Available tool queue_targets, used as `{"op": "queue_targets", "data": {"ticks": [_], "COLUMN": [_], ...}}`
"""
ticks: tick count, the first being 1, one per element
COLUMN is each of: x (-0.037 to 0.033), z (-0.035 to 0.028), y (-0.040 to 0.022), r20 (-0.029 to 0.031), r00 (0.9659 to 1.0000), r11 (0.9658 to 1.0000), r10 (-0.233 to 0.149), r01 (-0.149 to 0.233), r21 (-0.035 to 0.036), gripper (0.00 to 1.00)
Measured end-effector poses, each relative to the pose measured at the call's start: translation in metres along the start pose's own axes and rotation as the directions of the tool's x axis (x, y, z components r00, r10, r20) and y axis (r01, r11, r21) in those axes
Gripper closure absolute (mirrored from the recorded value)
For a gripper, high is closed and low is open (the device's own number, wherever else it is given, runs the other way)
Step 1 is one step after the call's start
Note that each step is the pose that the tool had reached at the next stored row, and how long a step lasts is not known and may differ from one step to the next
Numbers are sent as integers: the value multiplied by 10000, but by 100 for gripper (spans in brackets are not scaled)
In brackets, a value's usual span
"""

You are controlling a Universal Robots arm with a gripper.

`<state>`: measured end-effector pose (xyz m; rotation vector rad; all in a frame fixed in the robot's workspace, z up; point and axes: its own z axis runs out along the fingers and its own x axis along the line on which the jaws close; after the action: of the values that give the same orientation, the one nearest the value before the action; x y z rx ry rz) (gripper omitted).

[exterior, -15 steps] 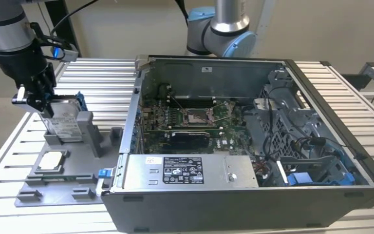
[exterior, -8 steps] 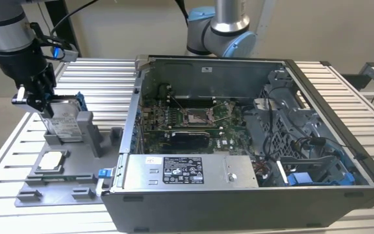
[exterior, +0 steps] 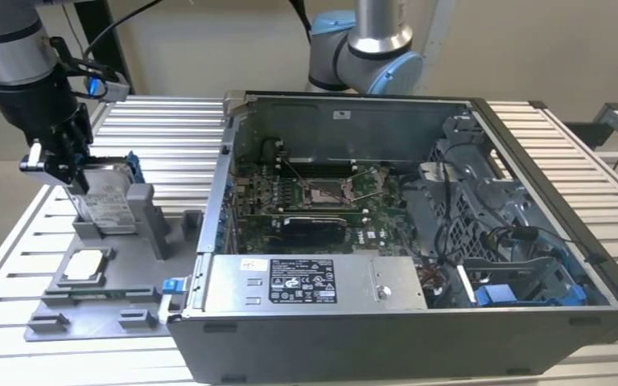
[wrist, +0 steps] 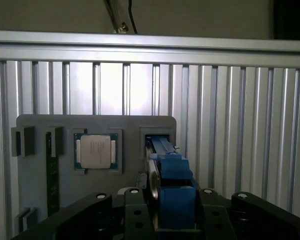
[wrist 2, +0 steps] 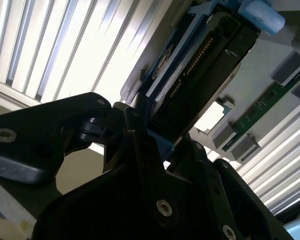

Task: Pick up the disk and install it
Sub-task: 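Pick up the disk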

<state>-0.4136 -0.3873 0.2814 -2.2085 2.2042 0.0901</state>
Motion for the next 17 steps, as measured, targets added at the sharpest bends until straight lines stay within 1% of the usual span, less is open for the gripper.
{"op": "queue_targets", "data": {"ticks": [5,6,9,11,17], "x": [-4,3,4,35,36], "z": [1,0,0,-2,-1], "y": [0,1,0,1,0], "r20": [1,12,13,34,38], "r00": [10000,10000,10000,10000,10000], "r11": [10000,10000,10000,10000,10000], "r10": [2,2,3,2,16], "r01": [-2,-2,-3,-2,-15], "r21": [1,0,0,-2,-3], "gripper": [100,100,100,100,100]}}
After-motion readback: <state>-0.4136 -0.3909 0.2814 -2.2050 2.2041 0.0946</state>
